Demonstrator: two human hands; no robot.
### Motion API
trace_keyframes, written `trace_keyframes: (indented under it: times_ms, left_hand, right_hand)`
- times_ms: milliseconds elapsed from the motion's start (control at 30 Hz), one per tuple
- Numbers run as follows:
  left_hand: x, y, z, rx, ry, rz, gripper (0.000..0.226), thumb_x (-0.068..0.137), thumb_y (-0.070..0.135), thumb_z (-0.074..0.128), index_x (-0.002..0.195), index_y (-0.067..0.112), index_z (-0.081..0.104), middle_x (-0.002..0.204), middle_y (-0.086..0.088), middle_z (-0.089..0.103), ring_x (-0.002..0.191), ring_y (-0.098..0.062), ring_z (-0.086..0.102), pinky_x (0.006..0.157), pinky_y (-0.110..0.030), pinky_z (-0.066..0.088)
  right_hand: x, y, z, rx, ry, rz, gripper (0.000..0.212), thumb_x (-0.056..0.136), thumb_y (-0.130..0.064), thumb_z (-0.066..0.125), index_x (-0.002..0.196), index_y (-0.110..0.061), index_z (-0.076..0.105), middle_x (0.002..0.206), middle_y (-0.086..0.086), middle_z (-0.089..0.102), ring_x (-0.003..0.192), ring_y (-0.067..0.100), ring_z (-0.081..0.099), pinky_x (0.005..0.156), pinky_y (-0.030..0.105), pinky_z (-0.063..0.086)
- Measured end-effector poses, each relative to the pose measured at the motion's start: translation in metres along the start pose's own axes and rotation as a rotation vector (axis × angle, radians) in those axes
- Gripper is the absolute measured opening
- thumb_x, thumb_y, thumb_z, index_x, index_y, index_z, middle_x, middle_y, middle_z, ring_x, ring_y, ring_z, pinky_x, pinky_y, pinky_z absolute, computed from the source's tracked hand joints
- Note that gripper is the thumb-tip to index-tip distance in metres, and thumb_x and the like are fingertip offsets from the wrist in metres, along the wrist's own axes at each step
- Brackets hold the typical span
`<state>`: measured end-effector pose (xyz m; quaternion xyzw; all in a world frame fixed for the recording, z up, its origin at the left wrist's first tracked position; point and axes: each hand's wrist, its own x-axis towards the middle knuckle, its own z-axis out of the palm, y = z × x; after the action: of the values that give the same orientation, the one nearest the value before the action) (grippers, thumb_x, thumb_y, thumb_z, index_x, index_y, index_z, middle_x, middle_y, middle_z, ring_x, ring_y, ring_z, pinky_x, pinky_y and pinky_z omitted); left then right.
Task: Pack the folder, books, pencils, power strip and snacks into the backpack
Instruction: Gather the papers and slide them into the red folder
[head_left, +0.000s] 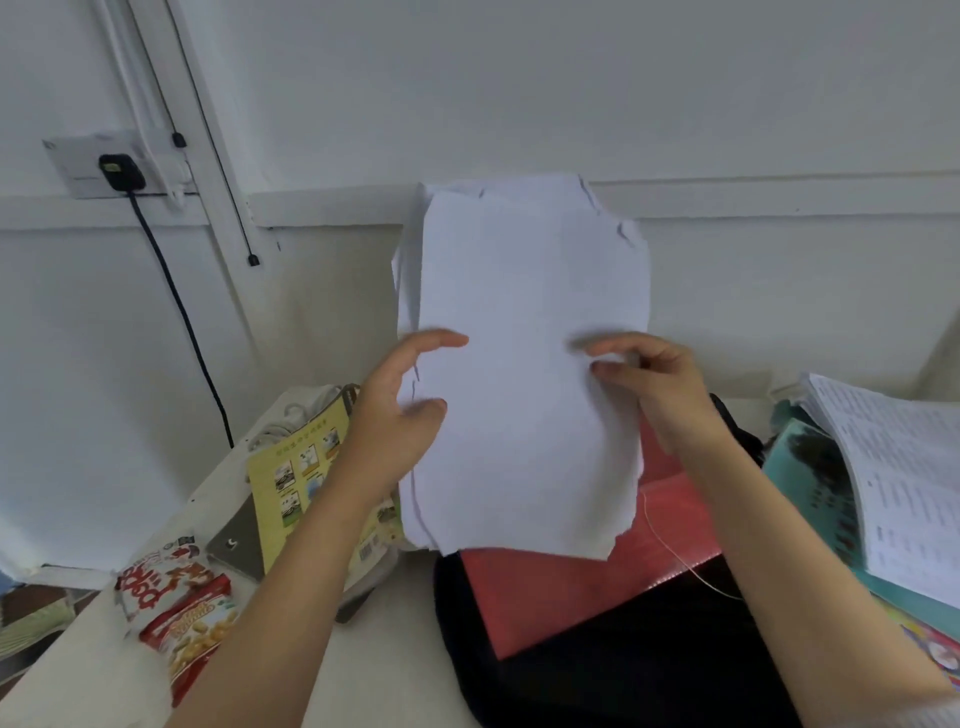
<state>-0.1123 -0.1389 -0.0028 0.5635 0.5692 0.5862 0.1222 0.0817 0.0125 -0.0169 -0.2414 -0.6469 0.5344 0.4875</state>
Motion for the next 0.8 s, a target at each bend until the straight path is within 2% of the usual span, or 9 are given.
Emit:
trace_keyframes:
  times_ms: [67,133,200,267,433,533,633,700,800]
  left_hand:
    - [0.013,0.004,0.012,0.049,0.009,0.103,0.073,0.065,-0.025,0.040,0.113,0.028,0.057,0.121,0.023,0.051,0.122,0.007,0.039,0.093,-0.004,0.030]
    - [0.024,0.008,0.026,0.085,0.057,0.194,0.076,0.062,-0.024,0.042,0.118,0.025,0.054,0.122,0.021,0.049,0.121,0.005,0.040,0.099,-0.008,0.028]
    - [0.030,0.014,0.040,0.093,0.129,0.247,0.073,0.065,-0.023,0.048,0.120,0.024,0.053,0.123,0.019,0.049,0.119,0.004,0.040,0.096,-0.003,0.027]
    - [0.031,0.018,0.053,0.080,0.202,0.287,0.067,0.068,-0.023,0.052,0.120,0.019,0.055,0.123,0.007,0.052,0.117,0.003,0.040,0.089,0.001,0.030]
    - [0.024,0.002,0.070,0.057,0.278,0.239,0.042,0.072,-0.018,0.060,0.102,0.011,0.068,0.104,-0.001,0.064,0.103,0.007,0.047,0.083,0.000,0.036]
    - [0.015,-0.013,0.076,0.034,0.228,0.140,0.034,0.077,-0.014,0.061,0.093,0.014,0.070,0.096,0.013,0.068,0.099,0.007,0.055,0.082,-0.002,0.037]
    - [0.009,-0.022,0.085,0.025,0.206,0.082,0.037,0.079,-0.013,0.059,0.091,0.020,0.070,0.096,0.020,0.069,0.098,0.003,0.061,0.086,-0.007,0.040]
    - [0.009,-0.023,0.089,0.034,0.223,0.085,0.039,0.079,-0.013,0.058,0.091,0.023,0.070,0.097,0.023,0.068,0.098,0.002,0.061,0.086,-0.009,0.040]
    - [0.011,-0.018,0.091,0.051,0.309,0.143,0.038,0.079,-0.011,0.059,0.092,0.024,0.069,0.099,0.018,0.068,0.102,-0.004,0.059,0.087,-0.012,0.042]
  right_hand:
    - [0.003,-0.017,-0.006,-0.127,0.070,-0.136,0.048,0.079,0.012,0.061,0.072,-0.033,0.075,0.087,-0.012,0.071,0.092,0.005,0.062,0.082,0.021,0.047]
    - [0.005,-0.031,-0.008,-0.201,0.142,-0.259,0.043,0.079,0.012,0.060,0.080,-0.028,0.074,0.094,-0.003,0.067,0.093,0.002,0.060,0.081,0.017,0.046]
    - [0.004,-0.040,-0.008,-0.258,0.212,-0.372,0.038,0.079,0.013,0.059,0.086,-0.023,0.071,0.097,0.004,0.061,0.093,-0.001,0.058,0.082,0.012,0.044]
    - [0.001,-0.040,-0.011,-0.298,0.254,-0.456,0.038,0.079,0.012,0.060,0.089,-0.024,0.070,0.094,-0.001,0.056,0.091,-0.006,0.055,0.083,0.008,0.041]
    - [-0.005,-0.020,-0.029,-0.418,0.194,-0.492,0.042,0.078,0.008,0.066,0.094,-0.030,0.070,0.099,-0.022,0.063,0.100,-0.001,0.051,0.088,0.008,0.038]
    - [-0.011,0.001,-0.039,-0.440,0.123,-0.432,0.038,0.080,0.003,0.065,0.104,-0.025,0.069,0.113,0.003,0.064,0.108,-0.007,0.052,0.095,0.012,0.041]
    - [-0.016,0.023,-0.043,-0.478,0.061,-0.378,0.041,0.082,-0.005,0.058,0.111,-0.033,0.066,0.118,0.004,0.063,0.109,0.005,0.058,0.096,0.019,0.046]
    - [-0.018,0.033,-0.043,-0.538,0.086,-0.406,0.044,0.083,-0.005,0.057,0.115,-0.035,0.064,0.113,0.004,0.063,0.102,0.008,0.061,0.090,0.016,0.047]
    - [-0.015,0.030,-0.040,-0.564,0.186,-0.515,0.043,0.079,-0.006,0.063,0.115,-0.029,0.064,0.104,0.001,0.056,0.094,-0.006,0.053,0.084,0.007,0.042]
